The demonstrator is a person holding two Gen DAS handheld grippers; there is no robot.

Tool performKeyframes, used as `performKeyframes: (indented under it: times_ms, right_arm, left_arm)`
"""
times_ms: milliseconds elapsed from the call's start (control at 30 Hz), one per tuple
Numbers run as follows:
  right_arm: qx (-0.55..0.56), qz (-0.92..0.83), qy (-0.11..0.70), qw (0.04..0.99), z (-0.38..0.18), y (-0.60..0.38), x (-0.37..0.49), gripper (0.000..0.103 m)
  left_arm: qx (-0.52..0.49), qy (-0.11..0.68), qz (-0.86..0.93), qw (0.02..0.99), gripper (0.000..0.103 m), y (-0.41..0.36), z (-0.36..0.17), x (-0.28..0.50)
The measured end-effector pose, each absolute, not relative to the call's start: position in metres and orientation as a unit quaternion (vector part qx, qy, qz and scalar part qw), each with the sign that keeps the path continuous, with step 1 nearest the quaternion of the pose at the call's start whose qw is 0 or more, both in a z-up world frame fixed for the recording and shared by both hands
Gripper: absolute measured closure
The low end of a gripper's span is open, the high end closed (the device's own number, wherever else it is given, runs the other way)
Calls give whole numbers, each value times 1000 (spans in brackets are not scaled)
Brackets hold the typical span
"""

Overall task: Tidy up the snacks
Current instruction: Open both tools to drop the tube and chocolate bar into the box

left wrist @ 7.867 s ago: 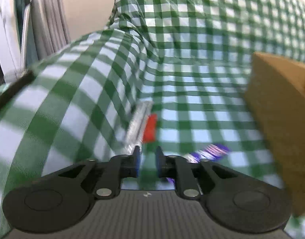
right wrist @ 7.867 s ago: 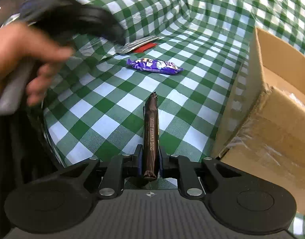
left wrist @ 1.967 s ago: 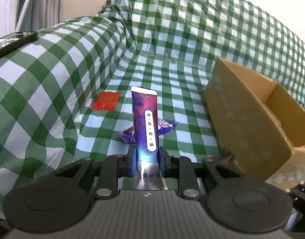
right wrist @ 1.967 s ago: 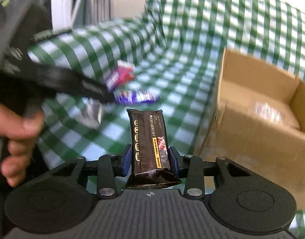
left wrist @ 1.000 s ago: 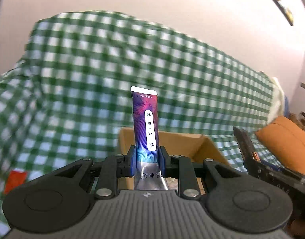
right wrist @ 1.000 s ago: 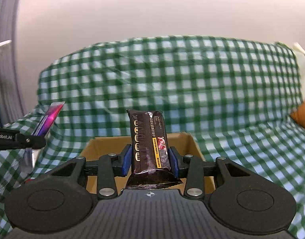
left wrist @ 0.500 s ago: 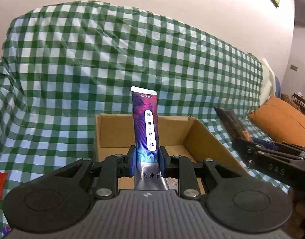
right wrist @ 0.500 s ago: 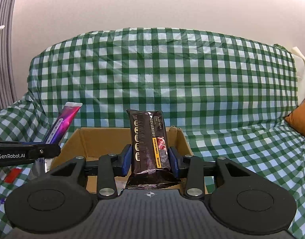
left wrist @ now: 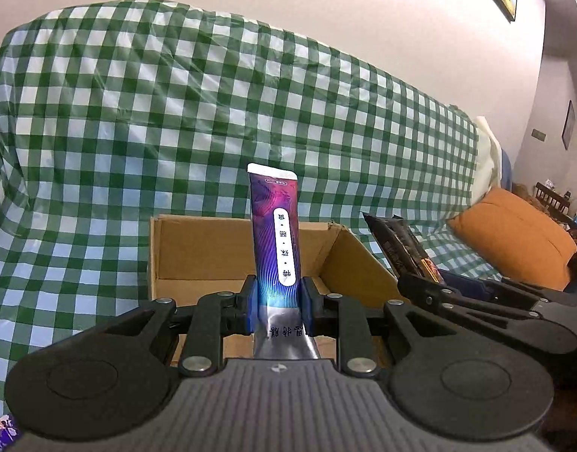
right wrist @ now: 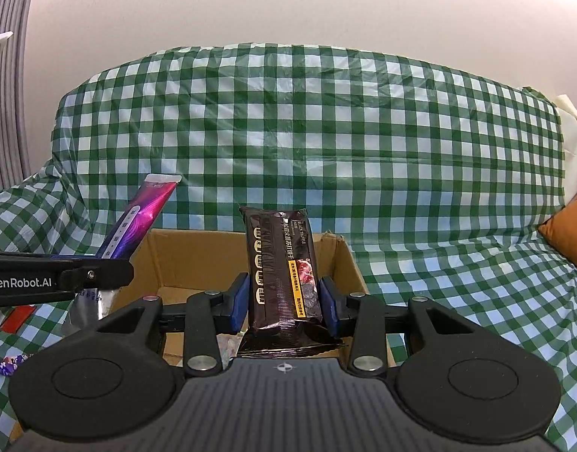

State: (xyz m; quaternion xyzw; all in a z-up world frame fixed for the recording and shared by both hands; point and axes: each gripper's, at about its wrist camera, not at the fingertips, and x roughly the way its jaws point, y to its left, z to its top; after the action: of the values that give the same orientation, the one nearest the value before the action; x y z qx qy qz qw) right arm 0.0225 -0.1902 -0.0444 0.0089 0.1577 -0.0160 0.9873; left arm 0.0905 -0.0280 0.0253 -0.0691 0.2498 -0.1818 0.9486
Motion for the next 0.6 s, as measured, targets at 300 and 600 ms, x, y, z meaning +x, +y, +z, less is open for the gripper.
performKeyframes:
  times_ms: [300,600]
  right_arm:
    - [9,-15,160,987,-45,-190,26,62]
    - [6,-13,161,987,-44,-188,25,62]
  left_arm:
    - [-70,250,-188,947,78,-28,24,93]
    - [-73,249,-189,947,78,-29,22,93]
